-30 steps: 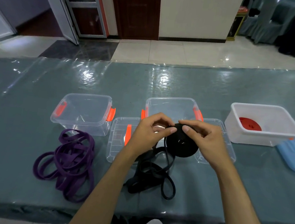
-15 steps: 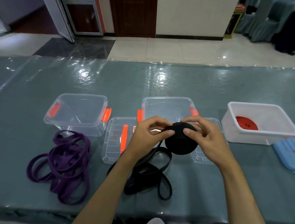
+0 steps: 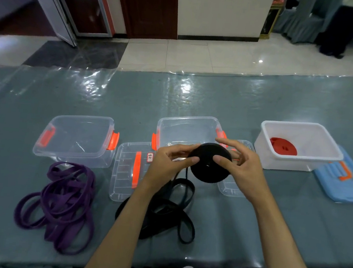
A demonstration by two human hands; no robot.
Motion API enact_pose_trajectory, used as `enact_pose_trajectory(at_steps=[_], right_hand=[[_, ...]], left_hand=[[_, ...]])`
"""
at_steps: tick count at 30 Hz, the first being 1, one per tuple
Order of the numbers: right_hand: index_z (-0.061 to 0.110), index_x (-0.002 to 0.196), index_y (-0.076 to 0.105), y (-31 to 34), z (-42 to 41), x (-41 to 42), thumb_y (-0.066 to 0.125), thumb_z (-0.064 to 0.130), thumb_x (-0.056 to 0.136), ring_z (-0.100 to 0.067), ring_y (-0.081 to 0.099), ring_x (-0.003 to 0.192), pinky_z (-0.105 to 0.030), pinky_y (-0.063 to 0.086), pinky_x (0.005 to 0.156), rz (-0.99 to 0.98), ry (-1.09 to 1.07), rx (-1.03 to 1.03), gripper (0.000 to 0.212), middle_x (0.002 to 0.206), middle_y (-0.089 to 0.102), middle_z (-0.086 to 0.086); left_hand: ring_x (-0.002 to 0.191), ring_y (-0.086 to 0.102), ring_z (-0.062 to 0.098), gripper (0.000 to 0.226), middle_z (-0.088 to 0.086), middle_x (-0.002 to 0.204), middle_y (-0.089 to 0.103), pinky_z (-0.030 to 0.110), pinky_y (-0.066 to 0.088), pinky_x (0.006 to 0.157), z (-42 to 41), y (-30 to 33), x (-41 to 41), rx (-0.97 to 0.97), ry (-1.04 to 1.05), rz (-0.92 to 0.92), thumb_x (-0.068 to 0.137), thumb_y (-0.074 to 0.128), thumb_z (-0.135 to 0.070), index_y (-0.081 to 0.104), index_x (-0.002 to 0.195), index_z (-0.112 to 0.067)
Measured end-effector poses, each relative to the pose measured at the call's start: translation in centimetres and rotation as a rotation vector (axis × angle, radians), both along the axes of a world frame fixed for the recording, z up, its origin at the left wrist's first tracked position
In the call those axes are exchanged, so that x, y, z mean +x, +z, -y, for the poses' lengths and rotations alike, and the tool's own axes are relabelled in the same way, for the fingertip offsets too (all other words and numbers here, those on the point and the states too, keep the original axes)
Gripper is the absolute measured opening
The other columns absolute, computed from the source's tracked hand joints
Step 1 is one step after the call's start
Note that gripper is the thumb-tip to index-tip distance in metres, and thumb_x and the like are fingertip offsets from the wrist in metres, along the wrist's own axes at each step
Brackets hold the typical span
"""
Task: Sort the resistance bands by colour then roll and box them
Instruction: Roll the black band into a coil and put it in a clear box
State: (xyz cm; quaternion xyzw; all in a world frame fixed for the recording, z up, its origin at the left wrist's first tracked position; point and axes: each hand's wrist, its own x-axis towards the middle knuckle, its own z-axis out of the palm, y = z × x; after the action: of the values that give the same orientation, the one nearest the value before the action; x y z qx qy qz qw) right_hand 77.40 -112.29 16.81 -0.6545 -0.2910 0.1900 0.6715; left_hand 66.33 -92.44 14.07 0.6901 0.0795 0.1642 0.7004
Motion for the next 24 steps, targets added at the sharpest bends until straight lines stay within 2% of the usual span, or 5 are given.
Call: enact_pose_trajectory(at_steps=[3,8,14,20,24], right_hand=[[0.03,0.114,0.077,-0.5,0.2,0.7,0.084,0.01,0.086,-0.016,0.079,0.099,-0.019,0.06,0.081,-0.005,-0.008,-0.001,0.035,0.107,0.082,0.001],[0.029,0.11,0.061,-1.3,1.1,2.7,0.088,0.019,0.082,-0.032,0.08,0.087,-0.041,0.065,0.074,-0.139,0.122,-0.173,0.04,0.094,0.081,-0.014],[0.024,0.117,0.073,-1.4,1.4,3.9,0.086,0.016,0.086,-0.027,0.079,0.098,-0.031,0.064,0.08,-0.137,0.011,-0.008,0.034,0.106,0.081,-0.008],[0.028,0.125,0.064,-2.1,1.6,5.1,0.085,0.002,0.084,-0.031,0.08,0.092,-0.034,0.065,0.073,-0.249,0.099,-0.04,0.053,0.099,0.08,-0.016],[0.017,0.122,0.075,-2.6,2.0,5.4,0.085,0.0,0.083,-0.017,0.078,0.1,-0.021,0.06,0.08,-0.19,-0.051,-0.026,0.044,0.107,0.081,-0.001]], left_hand=[[0.11,0.076,0.017,0.04,-0.004,0.116,0.08,0.029,0.059,0.097,-0.5,0.2,0.7,0.051,-0.039,-0.054,0.084,0.088,-0.025,0.079,0.121,-0.035],[0.091,0.078,0.016,0.026,-0.002,0.093,0.079,0.027,0.061,0.08,-0.3,-0.2,2.1,0.122,0.045,-0.125,0.074,0.095,-0.028,0.076,0.092,-0.03],[0.111,0.075,0.029,0.028,0.014,0.115,0.079,0.036,0.062,0.093,0.6,-0.3,3.0,-0.161,0.003,-0.139,0.09,0.08,-0.01,0.078,0.118,-0.01],[0.093,0.078,0.025,0.015,0.009,0.095,0.079,0.031,0.062,0.08,1.5,0.1,4.4,-0.048,0.108,-0.181,0.087,0.086,-0.02,0.074,0.095,-0.022],[0.112,0.074,0.033,0.033,0.014,0.113,0.076,0.039,0.061,0.097,1.6,-0.6,4.5,-0.09,-0.021,-0.265,0.089,0.084,-0.011,0.075,0.119,-0.02]])
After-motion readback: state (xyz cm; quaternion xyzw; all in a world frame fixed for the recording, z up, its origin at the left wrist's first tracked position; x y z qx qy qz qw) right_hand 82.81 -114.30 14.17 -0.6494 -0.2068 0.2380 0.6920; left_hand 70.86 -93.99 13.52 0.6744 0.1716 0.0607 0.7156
